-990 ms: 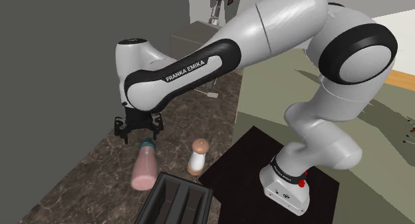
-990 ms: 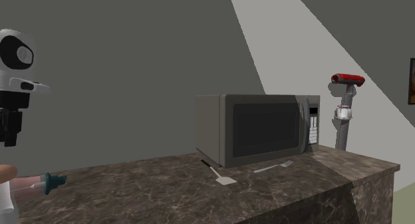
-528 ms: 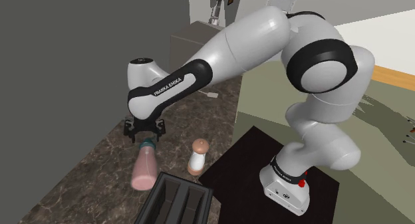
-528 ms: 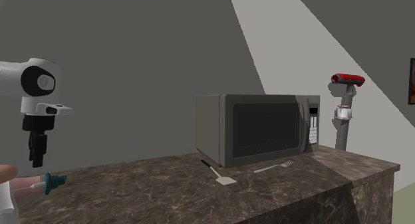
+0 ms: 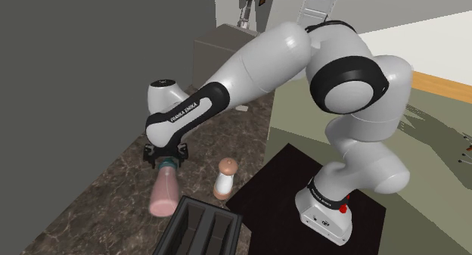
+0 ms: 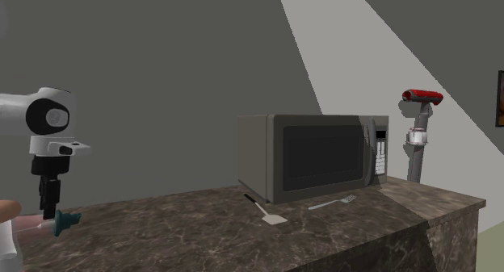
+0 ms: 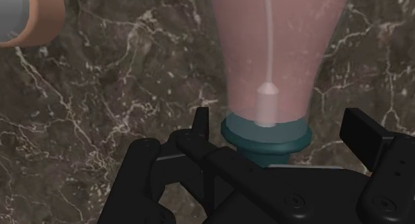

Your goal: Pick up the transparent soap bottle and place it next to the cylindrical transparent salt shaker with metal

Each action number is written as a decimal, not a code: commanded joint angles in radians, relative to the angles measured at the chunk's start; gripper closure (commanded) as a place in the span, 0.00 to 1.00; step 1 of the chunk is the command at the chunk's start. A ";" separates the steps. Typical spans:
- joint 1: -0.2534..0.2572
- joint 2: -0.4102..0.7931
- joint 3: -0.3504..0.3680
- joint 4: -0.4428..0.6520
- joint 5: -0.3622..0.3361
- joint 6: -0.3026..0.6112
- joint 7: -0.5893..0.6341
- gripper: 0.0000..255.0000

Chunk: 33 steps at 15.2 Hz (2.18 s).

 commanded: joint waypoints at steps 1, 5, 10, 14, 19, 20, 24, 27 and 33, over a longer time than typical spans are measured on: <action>-0.002 -0.018 0.009 0.003 0.011 0.015 -0.003 0.00; -0.002 -0.018 0.009 0.003 0.011 0.015 -0.003 0.00; -0.002 -0.018 0.009 0.003 0.011 0.014 -0.003 1.00; -0.002 -0.017 0.009 0.002 0.011 0.015 -0.003 1.00; 0.001 -0.008 0.004 0.002 0.005 0.006 0.002 1.00; 0.005 0.003 -0.001 0.001 -0.002 -0.003 0.007 1.00; 0.019 0.044 -0.020 -0.001 -0.030 -0.038 0.028 1.00; 0.028 0.073 -0.033 0.000 -0.051 -0.065 0.043 1.00; 0.044 0.130 -0.056 0.008 -0.092 -0.122 0.074 1.00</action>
